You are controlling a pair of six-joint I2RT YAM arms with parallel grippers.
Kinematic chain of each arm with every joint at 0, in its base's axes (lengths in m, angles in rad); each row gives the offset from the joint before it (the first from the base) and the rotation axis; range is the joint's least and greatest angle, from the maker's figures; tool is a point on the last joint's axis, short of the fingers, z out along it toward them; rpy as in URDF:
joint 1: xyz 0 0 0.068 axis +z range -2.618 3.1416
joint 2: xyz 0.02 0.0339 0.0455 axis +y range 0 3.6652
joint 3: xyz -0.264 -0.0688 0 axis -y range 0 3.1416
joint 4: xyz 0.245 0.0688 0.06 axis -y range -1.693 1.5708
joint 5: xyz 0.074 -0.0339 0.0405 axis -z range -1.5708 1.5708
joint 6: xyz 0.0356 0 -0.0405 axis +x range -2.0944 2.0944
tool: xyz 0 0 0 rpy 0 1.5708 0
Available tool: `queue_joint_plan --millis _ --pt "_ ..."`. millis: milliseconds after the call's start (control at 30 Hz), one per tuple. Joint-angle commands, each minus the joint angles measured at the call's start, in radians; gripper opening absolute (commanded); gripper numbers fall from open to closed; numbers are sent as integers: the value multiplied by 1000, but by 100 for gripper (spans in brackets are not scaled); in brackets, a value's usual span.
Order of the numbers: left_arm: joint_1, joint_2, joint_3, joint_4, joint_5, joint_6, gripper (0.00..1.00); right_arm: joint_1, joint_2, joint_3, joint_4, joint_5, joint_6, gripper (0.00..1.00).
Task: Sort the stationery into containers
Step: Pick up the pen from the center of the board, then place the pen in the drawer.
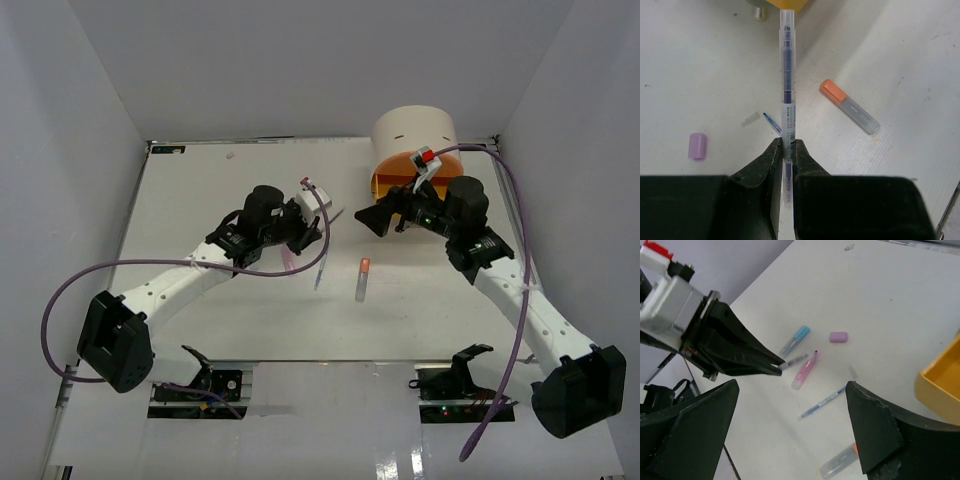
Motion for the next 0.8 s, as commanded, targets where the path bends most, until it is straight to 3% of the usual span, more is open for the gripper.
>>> queue_joint_plan --millis 0,267,500,633,767 --pt "-4 -58 -43 67 85 101 0 63 88 103 53 -28 34 94" --pt "-4 -98 -88 121 105 116 0 154 247 185 21 -22 40 100" --pt "-4 -115 -113 158 97 102 0 183 303 187 52 -31 48 81" --pt "-4 -102 -108 158 117 93 0 189 320 179 84 -32 60 60" --pt "-4 -105 -109 161 123 92 0 191 323 173 99 -17 60 49"
